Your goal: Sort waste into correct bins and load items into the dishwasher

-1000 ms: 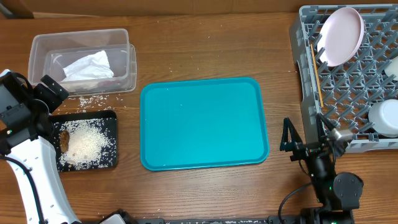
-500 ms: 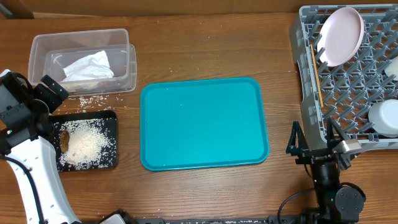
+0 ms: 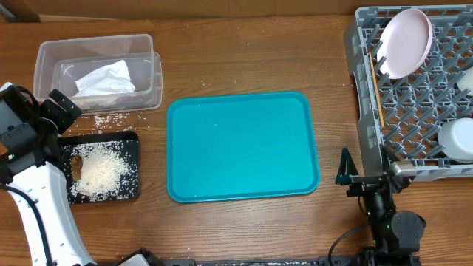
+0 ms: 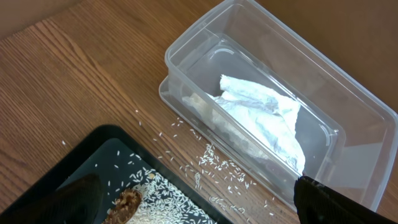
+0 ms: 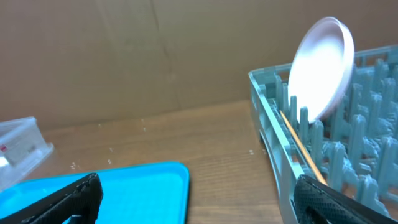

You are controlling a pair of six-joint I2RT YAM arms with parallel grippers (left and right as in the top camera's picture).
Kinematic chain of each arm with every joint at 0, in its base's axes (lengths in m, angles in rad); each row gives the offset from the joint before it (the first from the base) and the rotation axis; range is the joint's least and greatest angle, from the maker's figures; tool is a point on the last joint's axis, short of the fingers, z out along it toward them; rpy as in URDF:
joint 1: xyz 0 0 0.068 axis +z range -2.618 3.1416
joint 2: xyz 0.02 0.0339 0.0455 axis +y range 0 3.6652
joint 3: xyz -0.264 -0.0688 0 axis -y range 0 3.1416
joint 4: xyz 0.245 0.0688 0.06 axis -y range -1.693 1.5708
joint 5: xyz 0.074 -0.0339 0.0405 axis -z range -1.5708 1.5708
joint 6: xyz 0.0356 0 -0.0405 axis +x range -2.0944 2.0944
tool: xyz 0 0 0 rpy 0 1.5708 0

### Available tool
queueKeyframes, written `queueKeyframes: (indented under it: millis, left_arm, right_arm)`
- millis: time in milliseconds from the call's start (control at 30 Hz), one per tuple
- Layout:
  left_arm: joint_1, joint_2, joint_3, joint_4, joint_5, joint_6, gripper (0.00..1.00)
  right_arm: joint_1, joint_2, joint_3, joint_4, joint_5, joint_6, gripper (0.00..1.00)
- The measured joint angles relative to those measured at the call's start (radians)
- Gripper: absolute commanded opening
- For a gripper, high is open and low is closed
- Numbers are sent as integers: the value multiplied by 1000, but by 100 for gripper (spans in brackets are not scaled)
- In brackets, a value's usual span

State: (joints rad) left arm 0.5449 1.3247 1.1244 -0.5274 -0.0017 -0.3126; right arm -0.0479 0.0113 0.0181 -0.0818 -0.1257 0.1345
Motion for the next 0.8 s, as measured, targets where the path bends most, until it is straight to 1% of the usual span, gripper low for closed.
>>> queueKeyframes:
  millis: [800]
  left_arm:
    - [0, 0, 0, 0, 0, 0, 100]
  right_arm:
    - [-4, 0, 0, 0, 22, -5, 100]
